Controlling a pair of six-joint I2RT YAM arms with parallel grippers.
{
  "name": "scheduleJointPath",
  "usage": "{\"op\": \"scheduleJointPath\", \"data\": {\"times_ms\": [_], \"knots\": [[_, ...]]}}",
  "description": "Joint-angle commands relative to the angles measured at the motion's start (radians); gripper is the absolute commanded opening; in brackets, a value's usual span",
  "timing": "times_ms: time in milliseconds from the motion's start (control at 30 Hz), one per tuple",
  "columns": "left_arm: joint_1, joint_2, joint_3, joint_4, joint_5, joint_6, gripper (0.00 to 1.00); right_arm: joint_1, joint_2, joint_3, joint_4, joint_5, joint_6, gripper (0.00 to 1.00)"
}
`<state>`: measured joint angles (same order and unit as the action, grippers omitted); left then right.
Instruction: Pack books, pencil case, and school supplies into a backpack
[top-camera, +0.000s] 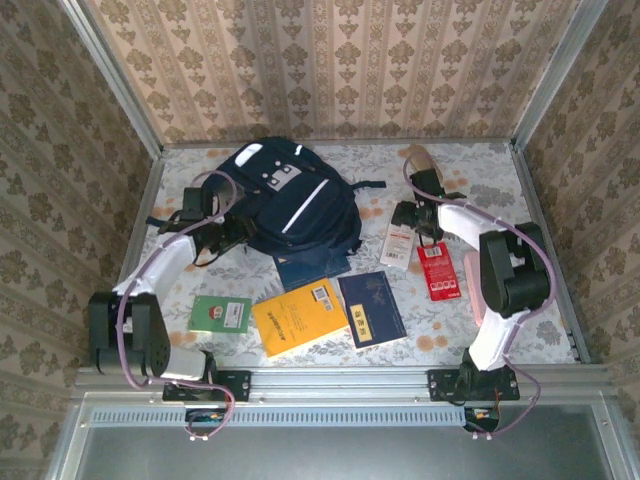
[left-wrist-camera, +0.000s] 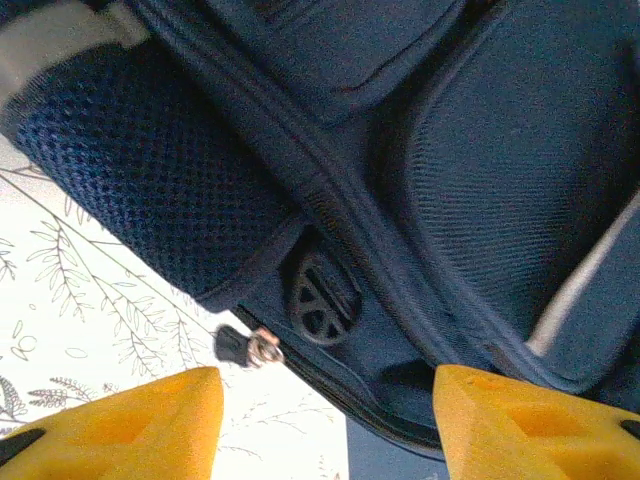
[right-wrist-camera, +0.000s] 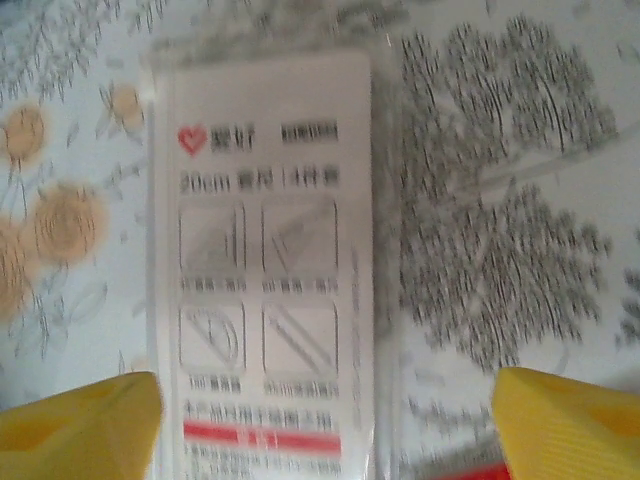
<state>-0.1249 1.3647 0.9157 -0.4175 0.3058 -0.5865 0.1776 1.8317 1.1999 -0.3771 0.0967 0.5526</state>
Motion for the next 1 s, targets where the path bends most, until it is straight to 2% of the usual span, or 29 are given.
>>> {"op": "scheduleJointPath", "data": {"times_ms": [0,167,267,367,533,733,967], "knots": [[-0.018,-0.096,-0.006,-0.018,-0.012,0.024,0.6,-0.023,0.078,0.089,-0.072,0.01,-0.045,0.97],[-0.064,-0.163,-0.017,-0.018,0.007,0.046,0.59,-0.025,0.179,0.182,-0.125,-0.051,-0.071,1.0],[-0.102,-0.168,-0.006,-0.031,-0.004,0.075,0.59,-0.022,0.212,0.195,-0.12,-0.1,-0.071,0.96],[-0.131,-0.164,0.009,-0.041,-0.016,0.101,0.58,-0.001,0.23,0.216,-0.138,-0.096,-0.085,0.89],[-0.142,-0.159,0.011,-0.026,-0.003,0.102,0.58,0.032,0.253,0.255,-0.199,-0.081,-0.096,0.7],[-0.165,-0.153,0.011,-0.025,0.013,0.104,0.57,0.043,0.231,0.233,-0.199,-0.132,-0.087,0.53],[-0.267,-0.144,0.038,-0.041,-0.014,0.122,0.57,0.051,0.133,0.147,-0.166,-0.214,-0.098,0.29]]}}
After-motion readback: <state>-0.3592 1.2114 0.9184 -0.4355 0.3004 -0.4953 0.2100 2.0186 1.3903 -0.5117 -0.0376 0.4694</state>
